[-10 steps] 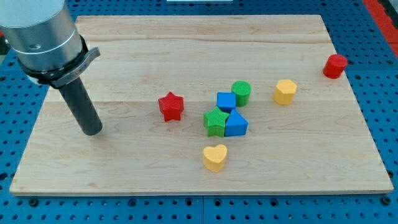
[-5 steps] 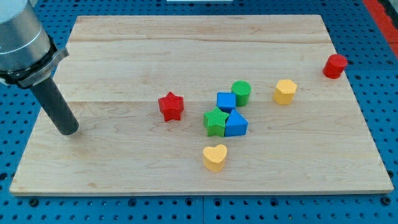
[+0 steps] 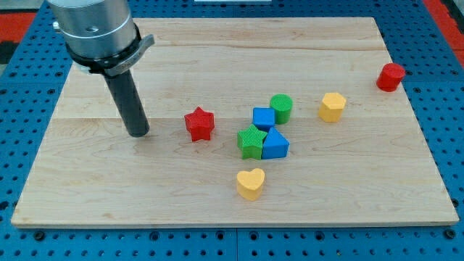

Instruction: Slide the red star towards the blue cube

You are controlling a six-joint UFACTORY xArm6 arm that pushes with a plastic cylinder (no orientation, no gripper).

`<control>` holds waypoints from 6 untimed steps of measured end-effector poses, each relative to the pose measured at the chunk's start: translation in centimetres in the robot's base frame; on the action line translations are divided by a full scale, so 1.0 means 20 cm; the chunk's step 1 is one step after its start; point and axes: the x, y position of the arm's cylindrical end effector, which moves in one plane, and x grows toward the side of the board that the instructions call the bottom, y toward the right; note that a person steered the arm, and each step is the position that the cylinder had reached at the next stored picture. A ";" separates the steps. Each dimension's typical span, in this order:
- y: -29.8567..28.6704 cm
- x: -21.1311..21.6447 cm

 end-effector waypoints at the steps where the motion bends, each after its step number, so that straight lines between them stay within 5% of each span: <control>1: 0.11 -0.01; 6: 0.61 -0.25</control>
